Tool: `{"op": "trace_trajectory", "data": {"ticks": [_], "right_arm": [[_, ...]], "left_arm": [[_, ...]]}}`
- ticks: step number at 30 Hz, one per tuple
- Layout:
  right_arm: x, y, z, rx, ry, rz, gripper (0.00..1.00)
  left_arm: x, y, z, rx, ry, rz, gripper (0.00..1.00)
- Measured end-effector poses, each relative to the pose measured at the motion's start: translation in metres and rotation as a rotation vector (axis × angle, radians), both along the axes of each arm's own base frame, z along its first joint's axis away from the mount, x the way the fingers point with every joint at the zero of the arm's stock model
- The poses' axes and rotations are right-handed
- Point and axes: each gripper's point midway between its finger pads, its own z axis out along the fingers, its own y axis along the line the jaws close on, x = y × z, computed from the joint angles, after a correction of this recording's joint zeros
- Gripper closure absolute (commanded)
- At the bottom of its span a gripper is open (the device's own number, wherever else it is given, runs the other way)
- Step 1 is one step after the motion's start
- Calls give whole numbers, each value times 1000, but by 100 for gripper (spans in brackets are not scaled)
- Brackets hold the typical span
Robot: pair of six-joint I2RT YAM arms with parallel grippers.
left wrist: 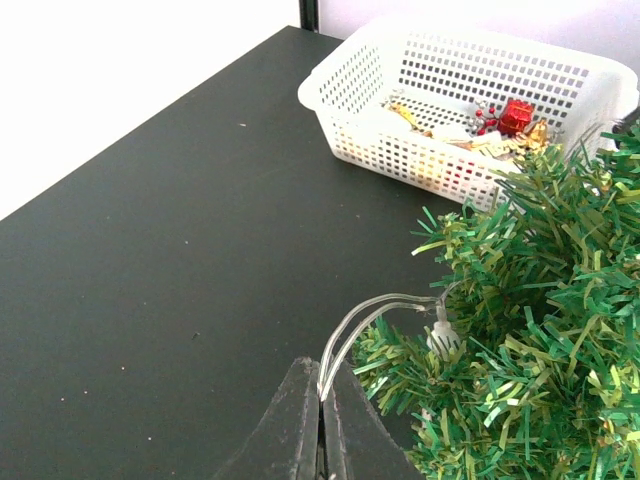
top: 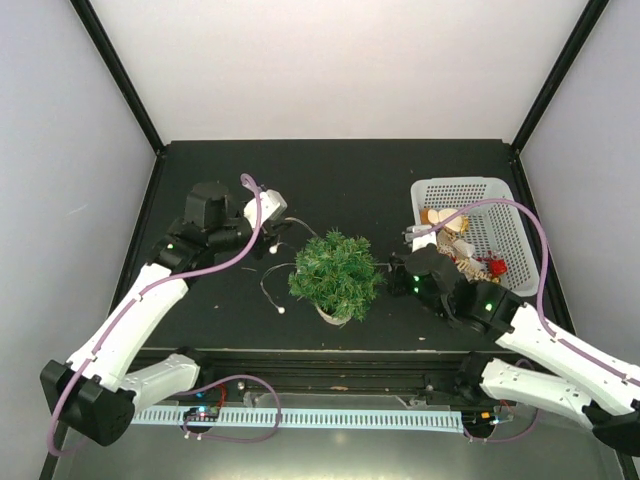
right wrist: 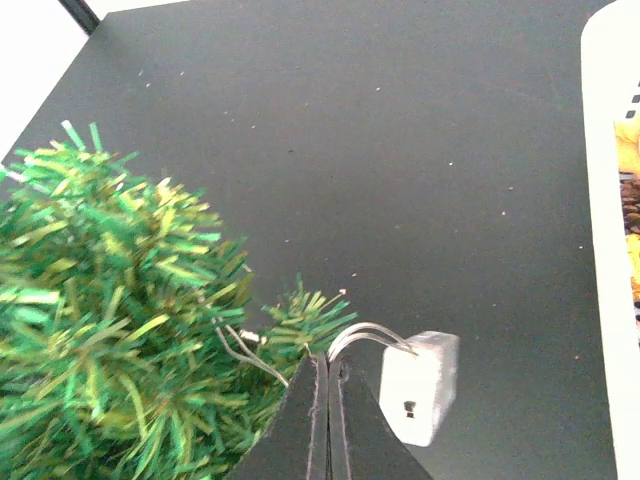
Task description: Decorate the small christmas tree
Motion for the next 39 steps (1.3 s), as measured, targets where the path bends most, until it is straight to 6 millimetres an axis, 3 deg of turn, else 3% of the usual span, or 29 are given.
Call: {"op": "trace_trajectory", "data": {"ticks": [6, 24, 31, 39], "right_arm": [[-16, 6, -1, -29, 14, 17, 99], [-54, 26, -41, -144, 111, 58, 99], [-54, 22, -38, -115, 114, 25, 78], [-54, 18, -35, -104, 109, 20, 77]], "left_arm": [[-2, 0, 0, -1, 3, -3, 98], [-12, 4, 0, -2, 1, -4, 98], [-17, 6, 2, -4, -6, -4, 99], [-32, 10, -1, -9, 4, -19, 99]]}}
